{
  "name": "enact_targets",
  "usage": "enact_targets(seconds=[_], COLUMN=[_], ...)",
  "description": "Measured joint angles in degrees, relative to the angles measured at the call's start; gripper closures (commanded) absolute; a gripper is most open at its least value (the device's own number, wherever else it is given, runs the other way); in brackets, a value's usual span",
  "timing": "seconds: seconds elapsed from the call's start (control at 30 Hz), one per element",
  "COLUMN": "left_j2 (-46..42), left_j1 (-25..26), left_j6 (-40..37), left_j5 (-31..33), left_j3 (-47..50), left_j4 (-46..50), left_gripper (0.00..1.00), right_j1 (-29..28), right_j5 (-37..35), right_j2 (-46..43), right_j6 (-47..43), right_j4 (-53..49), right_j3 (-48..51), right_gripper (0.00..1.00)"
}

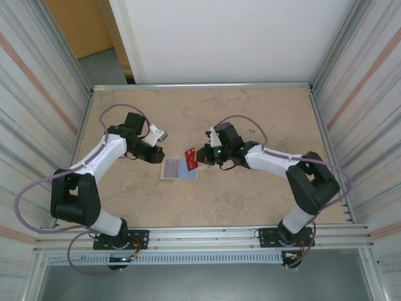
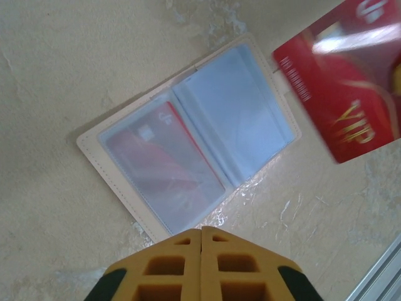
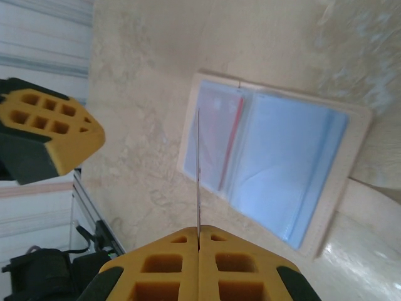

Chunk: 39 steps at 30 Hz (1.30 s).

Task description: Put the credit cards into the card holder

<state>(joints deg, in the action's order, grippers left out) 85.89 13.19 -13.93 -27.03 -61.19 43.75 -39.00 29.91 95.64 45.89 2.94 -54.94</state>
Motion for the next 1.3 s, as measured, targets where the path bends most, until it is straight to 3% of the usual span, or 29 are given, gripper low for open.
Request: enact_targets(seconds=[0.2,0.6,1.3], left_j2=[6.9,17.0,19.8], left_j1=[0.0,0.8,0.9], left_j6=[0.0,0.0,0.0], left_j5=[0.0,0.5,2.8], left_j3=[-0.3,-3.3,-4.1], left_j4=[-0.5,0.4,1.1], left_gripper=[1.00,1.00,1.00], right_j1=[-1.2,-2.1,-3.0], right_j5=[0.8,2.1,2.9], right_j2=[7.5,10.7,11.8], right_j6=[3.7,6.2,6.9], right_j4=[5.1,7.8,9.5], right_j3=[-1.2,-2.8,-0.1], right_gripper=[1.00,1.00,1.00])
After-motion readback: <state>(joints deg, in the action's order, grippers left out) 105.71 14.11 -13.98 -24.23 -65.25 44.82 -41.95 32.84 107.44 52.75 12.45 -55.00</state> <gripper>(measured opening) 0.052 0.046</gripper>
